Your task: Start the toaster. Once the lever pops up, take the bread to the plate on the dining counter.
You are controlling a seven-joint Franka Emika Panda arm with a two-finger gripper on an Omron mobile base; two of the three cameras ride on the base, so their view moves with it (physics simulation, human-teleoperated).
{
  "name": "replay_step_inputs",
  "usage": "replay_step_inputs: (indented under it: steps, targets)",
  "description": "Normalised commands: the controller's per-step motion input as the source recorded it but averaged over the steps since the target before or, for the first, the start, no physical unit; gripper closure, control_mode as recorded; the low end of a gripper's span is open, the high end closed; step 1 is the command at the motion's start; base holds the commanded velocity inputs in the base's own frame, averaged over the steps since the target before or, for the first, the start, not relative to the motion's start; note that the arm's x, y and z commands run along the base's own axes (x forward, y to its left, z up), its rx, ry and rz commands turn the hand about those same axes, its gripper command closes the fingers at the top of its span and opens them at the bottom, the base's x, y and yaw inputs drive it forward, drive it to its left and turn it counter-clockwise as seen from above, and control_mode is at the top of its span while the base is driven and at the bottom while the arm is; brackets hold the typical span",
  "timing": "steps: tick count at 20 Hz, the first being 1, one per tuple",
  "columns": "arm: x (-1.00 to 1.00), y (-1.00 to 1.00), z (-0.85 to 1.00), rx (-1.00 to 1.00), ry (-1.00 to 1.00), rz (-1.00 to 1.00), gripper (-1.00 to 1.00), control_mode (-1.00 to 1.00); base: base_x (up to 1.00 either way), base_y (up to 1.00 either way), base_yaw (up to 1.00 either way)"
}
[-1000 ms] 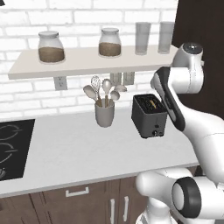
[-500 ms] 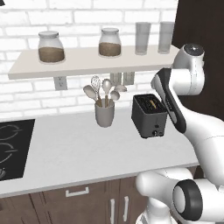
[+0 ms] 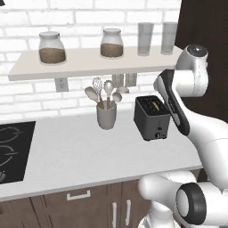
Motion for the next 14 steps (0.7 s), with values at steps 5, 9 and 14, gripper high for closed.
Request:
replay_step_inputs:
  steps: [5,9,14]
  targets:
    - [0.00,0.00,0.00,0.00,0.00,0.00,-1.00,-1.00,0.00,0.00,0.00]
    - [0.00,0.00,0.00,0.00,0.00,0.00,-1.00,-1.00,0.00,0.00,0.00]
    - [0.00,0.00,0.00,0.00,0.00,0.00,-1.00,-1.00,0.00,0.00,0.00]
